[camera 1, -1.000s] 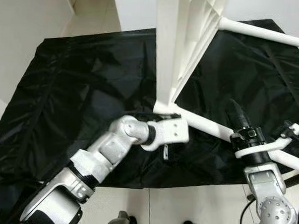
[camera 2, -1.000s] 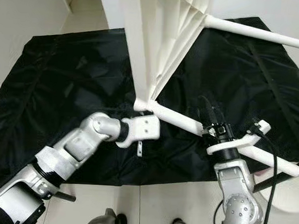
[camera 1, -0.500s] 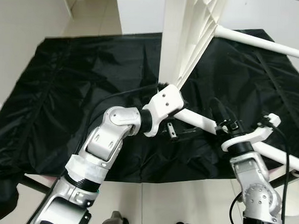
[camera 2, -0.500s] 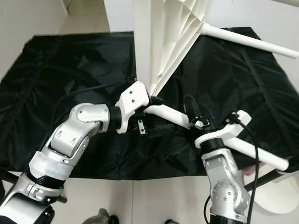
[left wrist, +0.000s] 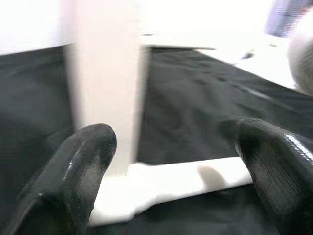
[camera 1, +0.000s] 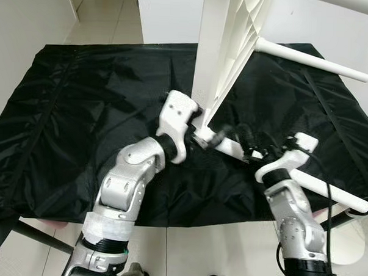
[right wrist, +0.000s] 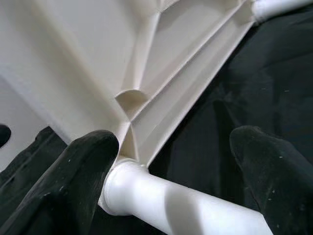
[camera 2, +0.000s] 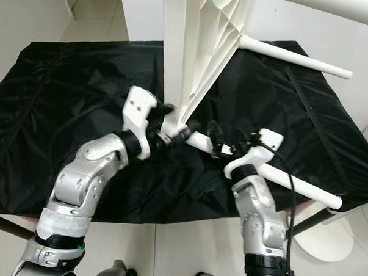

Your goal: Building children table

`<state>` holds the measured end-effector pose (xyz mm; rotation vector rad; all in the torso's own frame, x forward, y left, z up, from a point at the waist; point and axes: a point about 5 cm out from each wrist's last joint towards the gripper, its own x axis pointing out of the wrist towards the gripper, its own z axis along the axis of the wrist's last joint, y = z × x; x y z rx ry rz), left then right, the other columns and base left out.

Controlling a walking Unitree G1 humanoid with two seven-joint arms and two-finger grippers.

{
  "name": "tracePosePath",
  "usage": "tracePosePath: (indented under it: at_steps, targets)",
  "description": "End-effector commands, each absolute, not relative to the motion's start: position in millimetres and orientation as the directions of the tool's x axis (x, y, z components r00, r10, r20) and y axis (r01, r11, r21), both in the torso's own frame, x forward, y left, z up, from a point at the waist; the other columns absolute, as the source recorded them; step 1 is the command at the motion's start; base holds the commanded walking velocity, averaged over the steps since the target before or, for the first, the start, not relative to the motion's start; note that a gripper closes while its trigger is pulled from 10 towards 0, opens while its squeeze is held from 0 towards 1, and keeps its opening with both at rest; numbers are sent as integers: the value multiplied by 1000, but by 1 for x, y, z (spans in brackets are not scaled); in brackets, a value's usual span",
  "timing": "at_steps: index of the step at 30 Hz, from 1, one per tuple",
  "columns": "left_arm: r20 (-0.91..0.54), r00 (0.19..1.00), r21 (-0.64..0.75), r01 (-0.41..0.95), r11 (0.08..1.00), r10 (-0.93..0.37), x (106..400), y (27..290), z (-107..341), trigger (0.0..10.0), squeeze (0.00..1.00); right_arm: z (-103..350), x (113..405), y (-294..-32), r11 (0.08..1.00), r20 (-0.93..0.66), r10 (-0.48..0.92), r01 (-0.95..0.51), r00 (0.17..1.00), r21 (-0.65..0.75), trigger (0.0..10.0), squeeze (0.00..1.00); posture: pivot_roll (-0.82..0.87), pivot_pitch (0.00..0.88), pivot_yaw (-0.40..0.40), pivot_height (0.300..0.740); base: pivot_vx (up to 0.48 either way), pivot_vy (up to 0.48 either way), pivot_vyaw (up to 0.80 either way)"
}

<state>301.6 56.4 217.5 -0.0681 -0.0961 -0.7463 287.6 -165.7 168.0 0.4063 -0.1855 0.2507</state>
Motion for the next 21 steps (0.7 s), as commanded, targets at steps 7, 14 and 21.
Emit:
tracePosePath:
  at_steps: [7, 14, 21]
  targets:
    - [60, 833, -85, 553, 829, -550, 307, 80, 200, 10000, 1000, 167, 288, -158, 903, 240, 210, -283, 948, 325, 10000, 1000, 96, 21, 4, 740, 0, 0, 0]
    - [81, 818, -22, 573, 820, -569, 300, 86, 187, 10000, 1000, 169, 293, -158, 931, 238, 195, -256, 952, 259, 10000, 1000, 89, 17, -17, 740, 0, 0, 0]
    - [116, 874, -11, 476, 879, -472, 299, 87, 188, 10000, 1000, 156, 295, -159, 965, 165, 134, -166, 977, 202, 10000, 1000, 90, 3, -11, 740, 0, 0, 0]
